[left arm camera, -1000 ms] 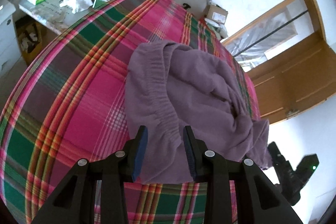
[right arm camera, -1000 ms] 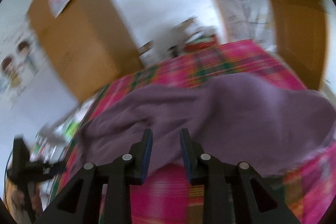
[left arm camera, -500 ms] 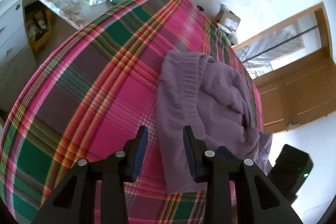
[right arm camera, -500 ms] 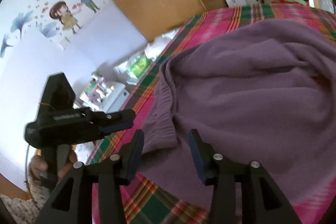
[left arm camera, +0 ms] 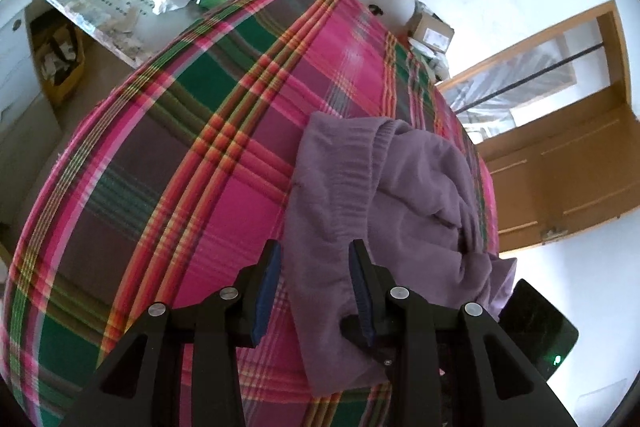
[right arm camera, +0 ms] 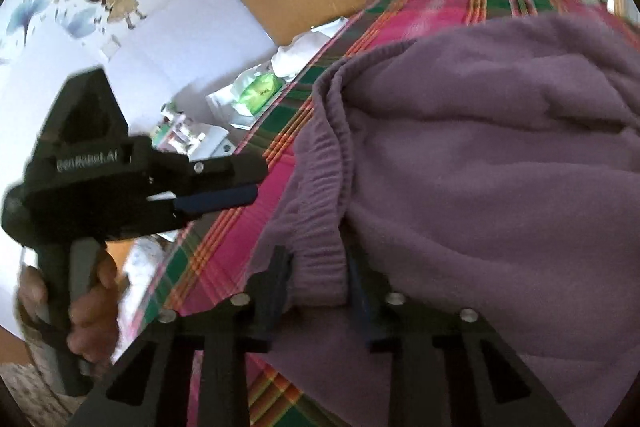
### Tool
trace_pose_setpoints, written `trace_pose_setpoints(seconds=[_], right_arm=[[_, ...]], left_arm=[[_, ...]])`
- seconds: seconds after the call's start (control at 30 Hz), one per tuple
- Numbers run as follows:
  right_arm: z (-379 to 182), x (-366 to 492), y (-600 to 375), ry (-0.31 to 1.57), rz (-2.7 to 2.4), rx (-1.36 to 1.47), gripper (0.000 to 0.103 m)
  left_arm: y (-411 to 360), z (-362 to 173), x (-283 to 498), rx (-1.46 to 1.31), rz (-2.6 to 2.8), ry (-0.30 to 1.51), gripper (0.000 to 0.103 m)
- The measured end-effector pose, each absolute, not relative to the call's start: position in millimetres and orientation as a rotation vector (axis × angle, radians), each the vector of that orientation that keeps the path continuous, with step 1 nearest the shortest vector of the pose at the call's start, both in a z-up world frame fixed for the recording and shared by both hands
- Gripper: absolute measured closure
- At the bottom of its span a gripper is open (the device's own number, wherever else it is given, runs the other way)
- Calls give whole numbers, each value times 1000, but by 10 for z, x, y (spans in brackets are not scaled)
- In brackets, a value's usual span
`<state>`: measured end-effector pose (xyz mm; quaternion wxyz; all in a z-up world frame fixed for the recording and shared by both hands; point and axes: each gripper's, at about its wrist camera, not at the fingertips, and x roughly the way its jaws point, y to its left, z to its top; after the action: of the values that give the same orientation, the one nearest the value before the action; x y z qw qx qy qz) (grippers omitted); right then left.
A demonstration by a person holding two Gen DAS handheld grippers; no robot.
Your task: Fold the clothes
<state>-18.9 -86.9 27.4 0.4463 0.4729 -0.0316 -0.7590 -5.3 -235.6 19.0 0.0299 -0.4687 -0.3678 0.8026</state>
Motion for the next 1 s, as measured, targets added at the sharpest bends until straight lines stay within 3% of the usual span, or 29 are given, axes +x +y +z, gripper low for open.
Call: trace_pose_setpoints(seconds=[0.27, 0.53, 0.67, 1.0], right_arm=[[650, 184, -815, 34, -1962, 946, 76], [670, 420, -1064, 196, -1976, 855, 76], [610, 460, -1142, 211, -1971, 858, 76], [547, 597, -1240, 293, -1945, 800, 77]], left_arm=[[-2237, 375, 2, -1448, 2481, -1046, 68], [-2151, 507, -90, -1501, 2535, -923, 68], [-2027, 469, -230, -1556, 2515, -817, 56], [-1942, 260, -431, -1703, 2533, -668, 55]])
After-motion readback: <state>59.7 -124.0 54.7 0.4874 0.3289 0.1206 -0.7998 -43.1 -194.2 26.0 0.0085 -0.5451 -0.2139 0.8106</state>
